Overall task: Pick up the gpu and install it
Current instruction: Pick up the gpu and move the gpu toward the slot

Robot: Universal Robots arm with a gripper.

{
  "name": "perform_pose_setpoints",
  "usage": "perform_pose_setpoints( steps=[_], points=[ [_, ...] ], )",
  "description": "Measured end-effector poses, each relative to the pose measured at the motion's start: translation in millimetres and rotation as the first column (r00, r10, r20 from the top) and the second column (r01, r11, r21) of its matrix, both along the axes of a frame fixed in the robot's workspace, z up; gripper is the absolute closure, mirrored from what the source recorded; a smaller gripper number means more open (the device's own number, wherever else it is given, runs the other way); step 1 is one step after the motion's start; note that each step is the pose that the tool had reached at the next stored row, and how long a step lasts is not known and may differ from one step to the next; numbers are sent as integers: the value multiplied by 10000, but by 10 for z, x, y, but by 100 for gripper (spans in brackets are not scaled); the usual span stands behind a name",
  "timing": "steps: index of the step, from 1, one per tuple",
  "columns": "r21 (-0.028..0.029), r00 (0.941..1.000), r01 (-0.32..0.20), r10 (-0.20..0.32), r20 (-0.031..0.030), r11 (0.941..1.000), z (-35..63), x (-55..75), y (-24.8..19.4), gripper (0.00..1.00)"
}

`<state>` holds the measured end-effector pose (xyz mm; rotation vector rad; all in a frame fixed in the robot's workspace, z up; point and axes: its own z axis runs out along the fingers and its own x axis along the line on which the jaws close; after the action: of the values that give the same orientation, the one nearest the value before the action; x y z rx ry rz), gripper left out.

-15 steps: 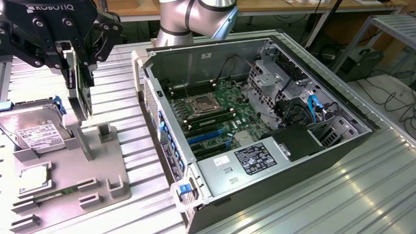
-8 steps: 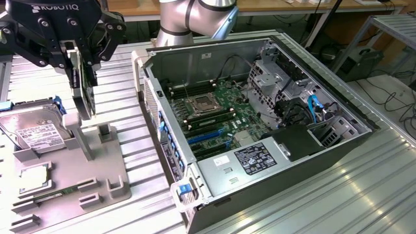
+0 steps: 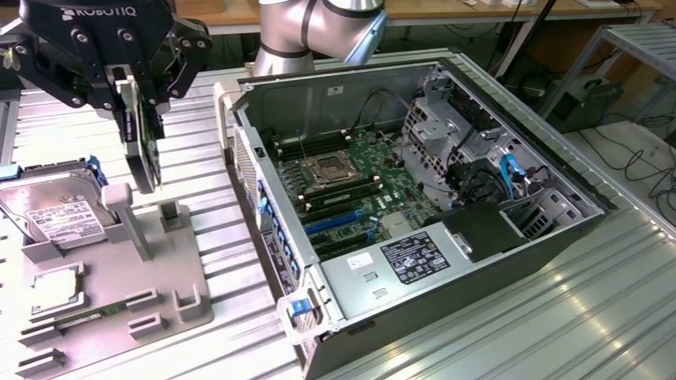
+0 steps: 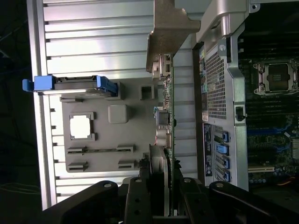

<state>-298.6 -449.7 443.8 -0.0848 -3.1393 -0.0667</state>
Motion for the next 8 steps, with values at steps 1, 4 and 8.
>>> perform_pose_setpoints(
  steps=[1,4,8],
  points=[
    [0,10000,0,0,0,10000,0,5,0,72],
    [0,10000,0,0,0,10000,0,19,0,72],
    [0,10000,0,0,0,10000,0,39,0,72]
  ],
)
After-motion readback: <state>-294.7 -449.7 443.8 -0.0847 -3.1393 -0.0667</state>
